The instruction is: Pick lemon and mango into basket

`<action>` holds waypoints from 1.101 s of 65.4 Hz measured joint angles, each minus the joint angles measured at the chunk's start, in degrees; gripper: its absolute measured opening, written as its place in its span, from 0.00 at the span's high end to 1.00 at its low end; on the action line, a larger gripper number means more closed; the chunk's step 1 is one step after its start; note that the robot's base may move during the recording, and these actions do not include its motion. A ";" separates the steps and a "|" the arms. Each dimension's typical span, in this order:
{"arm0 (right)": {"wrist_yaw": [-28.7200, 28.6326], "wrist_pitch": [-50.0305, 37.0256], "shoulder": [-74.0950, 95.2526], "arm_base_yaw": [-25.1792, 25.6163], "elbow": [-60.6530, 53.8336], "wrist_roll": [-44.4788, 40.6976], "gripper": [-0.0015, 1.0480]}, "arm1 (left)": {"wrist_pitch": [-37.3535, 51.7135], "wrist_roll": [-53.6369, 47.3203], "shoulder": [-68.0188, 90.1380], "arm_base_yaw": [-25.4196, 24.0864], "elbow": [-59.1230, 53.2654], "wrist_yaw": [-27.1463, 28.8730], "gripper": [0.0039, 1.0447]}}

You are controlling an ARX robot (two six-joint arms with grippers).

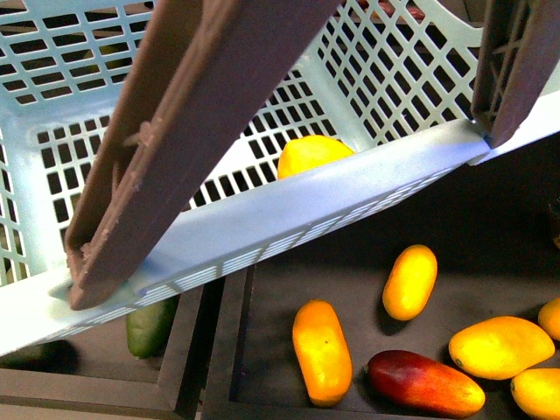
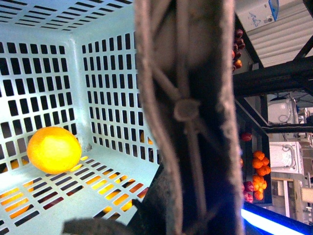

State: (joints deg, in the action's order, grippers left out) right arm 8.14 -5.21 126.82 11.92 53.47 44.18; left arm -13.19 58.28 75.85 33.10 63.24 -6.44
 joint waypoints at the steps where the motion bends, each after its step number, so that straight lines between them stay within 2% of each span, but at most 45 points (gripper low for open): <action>1: 0.02 0.02 0.20 0.04 0.11 0.00 0.08 | 0.00 0.00 0.00 0.00 0.00 0.00 0.96; 19: 0.33 0.72 4.09 0.20 3.56 0.42 0.08 | 0.00 0.04 0.00 0.00 0.00 -0.20 0.96; 31: 2.82 1.33 6.69 0.13 5.75 1.05 0.08 | 0.00 0.00 0.00 0.00 0.00 0.00 0.96; 59: 0.83 0.22 11.34 -0.33 6.34 1.36 0.08 | 0.00 0.04 0.00 0.00 0.00 -0.17 0.96; 61: 0.83 -0.04 11.34 -0.33 6.34 1.38 0.11 | 0.00 0.02 0.00 0.00 0.00 -0.04 0.96; 68: 0.07 -1.64 11.13 -0.20 5.84 1.18 0.34 | 0.00 0.04 0.00 0.00 0.00 -0.04 0.96; 72: -1.27 -2.69 10.25 -0.15 4.52 1.05 0.43 | 0.00 0.04 0.00 0.00 0.00 -0.02 0.96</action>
State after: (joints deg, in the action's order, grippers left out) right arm 6.87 -7.90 137.08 11.77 58.00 45.23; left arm -13.19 58.33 75.85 33.10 63.24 -6.46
